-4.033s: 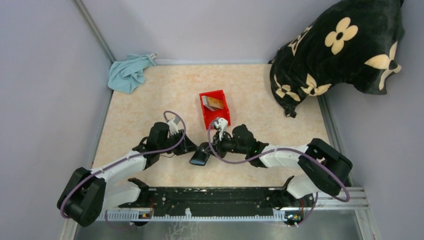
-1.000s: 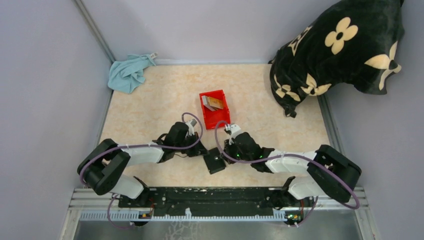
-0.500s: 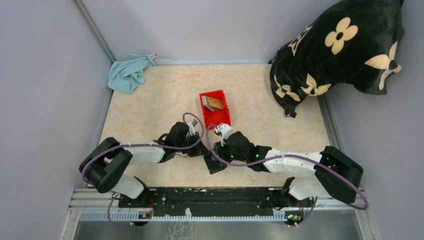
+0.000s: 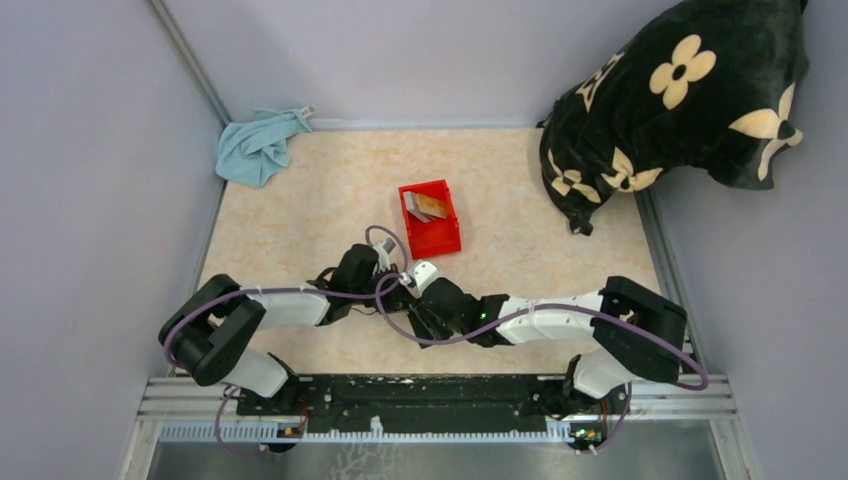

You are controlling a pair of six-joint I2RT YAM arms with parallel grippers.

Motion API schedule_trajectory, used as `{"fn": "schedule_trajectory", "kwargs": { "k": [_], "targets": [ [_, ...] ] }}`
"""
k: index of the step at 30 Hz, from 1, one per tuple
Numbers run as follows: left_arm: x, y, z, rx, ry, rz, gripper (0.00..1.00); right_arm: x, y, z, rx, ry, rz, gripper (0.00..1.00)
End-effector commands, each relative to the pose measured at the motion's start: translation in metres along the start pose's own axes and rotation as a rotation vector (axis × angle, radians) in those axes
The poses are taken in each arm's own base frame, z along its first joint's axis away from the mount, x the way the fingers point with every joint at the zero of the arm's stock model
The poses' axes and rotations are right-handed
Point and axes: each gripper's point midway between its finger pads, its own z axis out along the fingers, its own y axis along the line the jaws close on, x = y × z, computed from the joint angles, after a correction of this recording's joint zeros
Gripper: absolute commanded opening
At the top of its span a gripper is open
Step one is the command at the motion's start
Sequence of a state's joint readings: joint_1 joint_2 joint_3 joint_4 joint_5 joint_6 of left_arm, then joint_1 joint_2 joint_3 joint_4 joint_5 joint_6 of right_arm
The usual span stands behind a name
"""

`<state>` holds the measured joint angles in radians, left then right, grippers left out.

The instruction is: Take the credit cards out of the card holder

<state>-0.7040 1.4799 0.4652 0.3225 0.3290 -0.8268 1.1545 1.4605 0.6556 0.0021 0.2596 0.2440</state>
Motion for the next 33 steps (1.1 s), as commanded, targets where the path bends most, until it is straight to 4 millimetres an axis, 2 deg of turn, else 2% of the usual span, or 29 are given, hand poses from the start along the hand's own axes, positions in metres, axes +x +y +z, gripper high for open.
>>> {"fn": "schedule_trajectory", "kwargs": {
  "k": [1,5,7,13,17,20,23,26,30,33],
  "targets": [
    [0.005,0.008,0.003,-0.034,0.014,0.002,0.0,0.006,0.0,0.0,0.044,0.04,-0.031,0.41],
    [0.005,0.008,0.003,-0.033,0.008,0.001,0.0,0.03,0.003,0.003,0.066,0.108,-0.041,0.4],
    [0.005,0.007,0.003,-0.031,0.009,0.0,0.0,0.042,0.002,0.006,0.092,0.145,-0.055,0.37],
    [0.004,0.007,0.002,-0.029,0.007,0.0,0.0,0.067,-0.011,0.01,0.202,0.245,-0.072,0.0],
    [0.004,0.007,0.002,-0.032,0.007,0.002,0.0,0.077,-0.016,0.012,0.234,0.276,-0.07,0.0],
    [0.004,0.007,0.002,-0.033,0.006,0.002,0.0,0.073,-0.007,0.012,0.181,0.252,-0.022,0.0],
    [0.005,0.008,0.001,-0.035,0.007,0.001,0.0,0.052,0.01,0.007,0.034,0.163,0.1,0.0],
    [0.006,0.01,0.001,-0.038,0.007,0.0,0.0,0.028,0.019,-0.004,-0.117,0.061,0.222,0.0],
    [0.007,0.01,0.002,-0.037,0.009,-0.002,0.0,-0.007,0.015,-0.028,-0.258,-0.09,0.337,0.0],
    [0.006,0.009,0.003,-0.032,0.008,-0.002,0.0,-0.013,0.011,-0.037,-0.292,-0.118,0.36,0.0]
  ]
}}
